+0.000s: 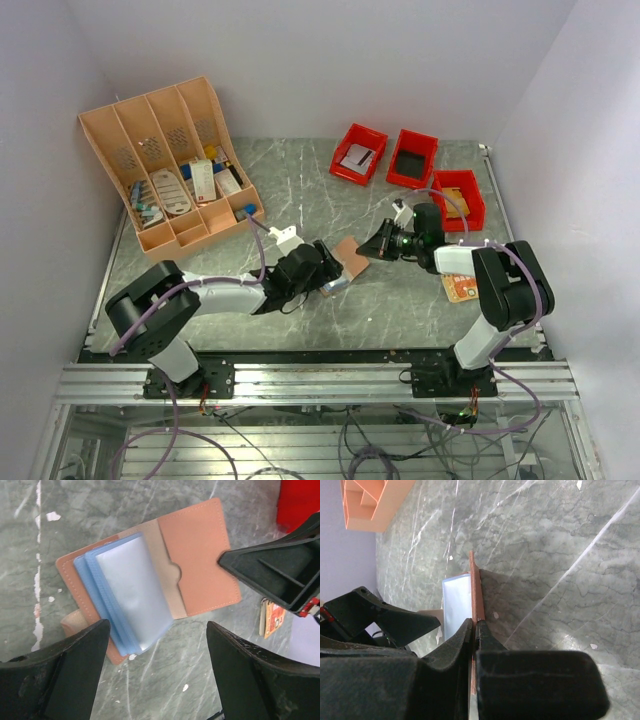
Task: Put the credit cards into the card holder
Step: Open the card holder at the center of the board.
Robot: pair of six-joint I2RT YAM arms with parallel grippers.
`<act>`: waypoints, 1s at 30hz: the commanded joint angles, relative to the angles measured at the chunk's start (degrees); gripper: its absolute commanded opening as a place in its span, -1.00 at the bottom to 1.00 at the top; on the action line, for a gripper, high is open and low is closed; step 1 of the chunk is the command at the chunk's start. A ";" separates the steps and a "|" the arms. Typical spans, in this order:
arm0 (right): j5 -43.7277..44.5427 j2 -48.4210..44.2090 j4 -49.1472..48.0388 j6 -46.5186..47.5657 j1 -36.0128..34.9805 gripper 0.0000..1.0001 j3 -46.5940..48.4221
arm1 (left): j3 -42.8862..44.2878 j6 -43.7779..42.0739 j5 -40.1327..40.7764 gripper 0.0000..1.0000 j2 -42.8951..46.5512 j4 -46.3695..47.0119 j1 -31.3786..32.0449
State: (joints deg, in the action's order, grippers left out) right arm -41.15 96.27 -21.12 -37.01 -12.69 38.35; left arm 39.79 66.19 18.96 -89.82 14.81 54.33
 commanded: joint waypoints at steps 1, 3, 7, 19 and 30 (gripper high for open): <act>-0.51 1.46 1.08 1.02 0.34 -1.00 1.44 | -2.28 -1.03 0.87 0.78 -0.04 3.59 -0.50; -0.52 1.52 1.09 1.13 0.32 -1.00 1.42 | -2.52 -1.13 0.35 0.77 -0.46 4.86 -0.76; -0.61 1.56 1.08 1.23 0.31 -1.00 1.42 | -1.92 -2.35 -0.48 0.75 -0.47 6.24 -1.17; -1.08 1.62 1.61 1.57 0.34 -1.00 2.04 | -2.78 -2.31 -0.99 0.54 2.22 5.89 -1.15; -1.13 1.94 2.14 2.03 0.34 -1.00 2.41 | -1.70 -2.00 -0.81 0.46 -0.15 5.39 -1.24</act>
State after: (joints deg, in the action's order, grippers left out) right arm -41.80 97.34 -19.40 -35.86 -12.69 39.59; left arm 37.43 64.53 17.69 -89.19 19.44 53.41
